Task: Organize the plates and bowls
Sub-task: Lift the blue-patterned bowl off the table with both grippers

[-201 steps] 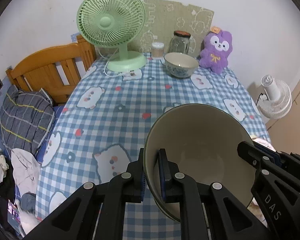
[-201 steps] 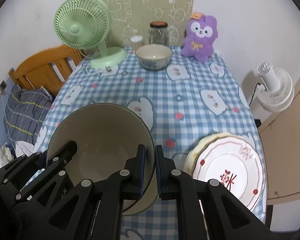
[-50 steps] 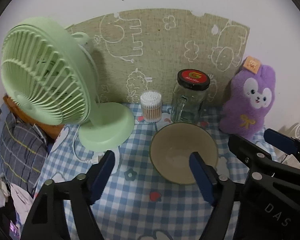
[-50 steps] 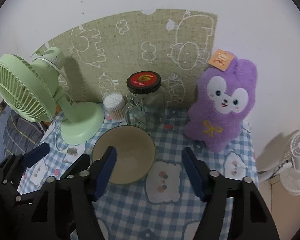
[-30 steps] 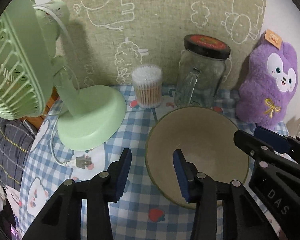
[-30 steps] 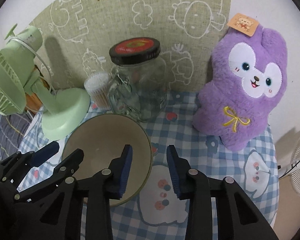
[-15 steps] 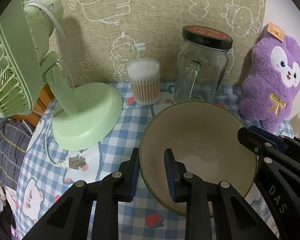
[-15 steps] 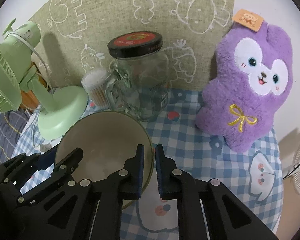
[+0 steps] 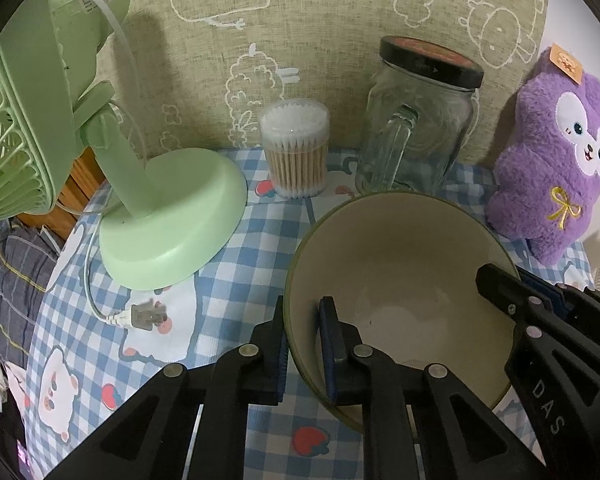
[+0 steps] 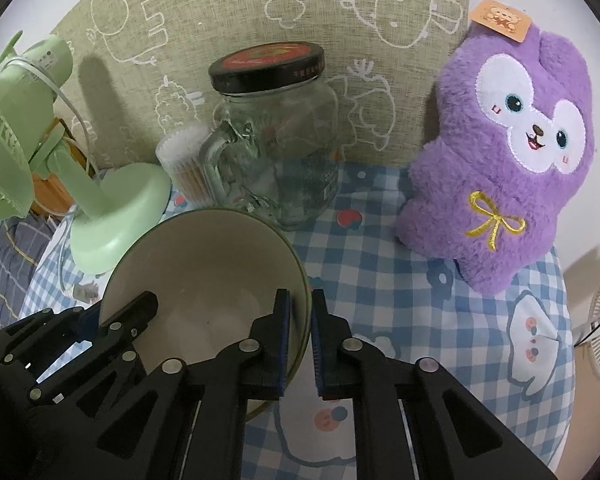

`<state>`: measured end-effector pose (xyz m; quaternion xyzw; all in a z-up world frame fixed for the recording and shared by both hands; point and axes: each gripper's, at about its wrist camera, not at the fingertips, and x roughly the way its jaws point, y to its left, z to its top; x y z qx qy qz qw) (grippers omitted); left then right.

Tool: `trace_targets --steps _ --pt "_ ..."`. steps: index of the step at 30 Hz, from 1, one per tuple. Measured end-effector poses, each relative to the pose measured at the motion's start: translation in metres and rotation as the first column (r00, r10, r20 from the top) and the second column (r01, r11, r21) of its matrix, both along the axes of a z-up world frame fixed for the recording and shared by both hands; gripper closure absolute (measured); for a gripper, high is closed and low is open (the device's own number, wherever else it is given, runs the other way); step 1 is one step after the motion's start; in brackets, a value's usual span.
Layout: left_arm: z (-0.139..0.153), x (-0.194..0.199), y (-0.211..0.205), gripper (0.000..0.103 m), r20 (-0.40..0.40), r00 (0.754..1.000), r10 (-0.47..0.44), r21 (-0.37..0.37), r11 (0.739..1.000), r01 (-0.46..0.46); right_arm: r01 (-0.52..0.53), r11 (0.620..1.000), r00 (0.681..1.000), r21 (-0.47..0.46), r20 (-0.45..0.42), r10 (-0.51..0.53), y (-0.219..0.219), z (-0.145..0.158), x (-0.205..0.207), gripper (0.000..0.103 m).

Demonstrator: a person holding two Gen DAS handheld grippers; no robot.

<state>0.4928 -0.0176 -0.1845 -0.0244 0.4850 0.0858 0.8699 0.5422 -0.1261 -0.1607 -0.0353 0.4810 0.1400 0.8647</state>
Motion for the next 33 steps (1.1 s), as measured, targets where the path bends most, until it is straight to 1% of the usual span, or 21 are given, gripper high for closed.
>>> trace_targets --steps 6,14,22,33 --pt "0.003 -0.002 -0.002 0.092 -0.012 1.0 -0.004 0.013 1.0 0.004 -0.012 1.0 1.0 -0.004 -0.007 0.012 0.0 0.001 -0.002 0.091" --pt "0.01 -0.015 -0.001 0.092 -0.032 0.999 0.001 0.011 1.0 0.0 -0.023 0.999 1.0 -0.023 -0.019 0.023 0.0 0.005 -0.022 0.091" --pt "0.019 -0.041 -0.009 0.092 -0.038 0.999 -0.022 0.022 0.999 0.023 0.007 1.0 0.999 -0.013 -0.032 -0.008 -0.004 0.016 -0.052 0.091" --pt "0.035 -0.079 -0.017 0.092 -0.031 0.997 -0.068 0.002 0.998 0.068 0.057 0.998 0.998 -0.026 -0.028 -0.058 -0.011 0.036 -0.092 0.091"
